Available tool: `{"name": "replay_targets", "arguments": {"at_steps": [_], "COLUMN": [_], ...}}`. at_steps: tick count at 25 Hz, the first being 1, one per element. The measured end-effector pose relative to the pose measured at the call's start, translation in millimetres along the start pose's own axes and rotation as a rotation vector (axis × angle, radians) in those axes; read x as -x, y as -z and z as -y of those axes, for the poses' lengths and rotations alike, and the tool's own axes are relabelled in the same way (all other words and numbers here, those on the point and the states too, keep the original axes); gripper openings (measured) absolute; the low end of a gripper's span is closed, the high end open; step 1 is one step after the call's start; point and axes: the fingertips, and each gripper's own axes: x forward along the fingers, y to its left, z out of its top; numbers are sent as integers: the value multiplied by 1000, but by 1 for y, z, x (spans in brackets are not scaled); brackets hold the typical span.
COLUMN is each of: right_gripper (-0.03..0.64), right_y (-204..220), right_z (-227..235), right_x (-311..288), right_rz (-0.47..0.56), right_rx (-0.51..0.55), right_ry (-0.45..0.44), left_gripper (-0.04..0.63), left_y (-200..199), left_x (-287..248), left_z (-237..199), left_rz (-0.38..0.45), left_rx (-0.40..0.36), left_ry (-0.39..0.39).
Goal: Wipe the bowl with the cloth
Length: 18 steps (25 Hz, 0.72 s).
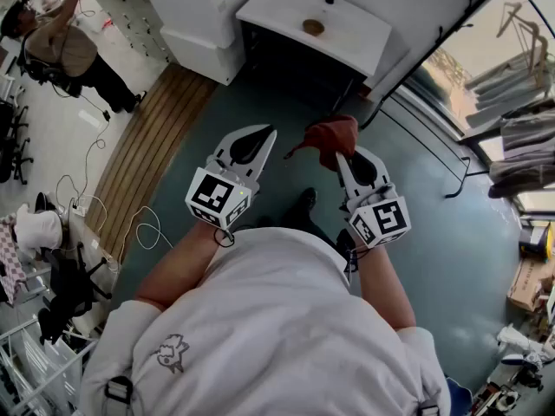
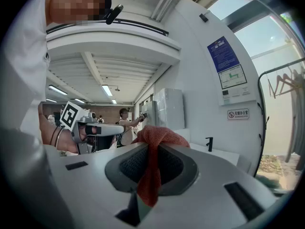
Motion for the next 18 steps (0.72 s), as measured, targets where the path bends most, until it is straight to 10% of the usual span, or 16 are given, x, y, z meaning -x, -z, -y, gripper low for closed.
{"name": "replay_targets", "arguments": {"at_steps": [18], "right_gripper": [57], "right_y": [14], "right_z": [127], "right_x": [-14], "right_rz": [7], "right_rx": [-56], "right_ry": [-37], "left_gripper": [15], "left_y": [8], "left_x": [-113], "left_z": [-13], "left_rz": [-31], "left_rx": [-32], "left_ry": [-69]}}
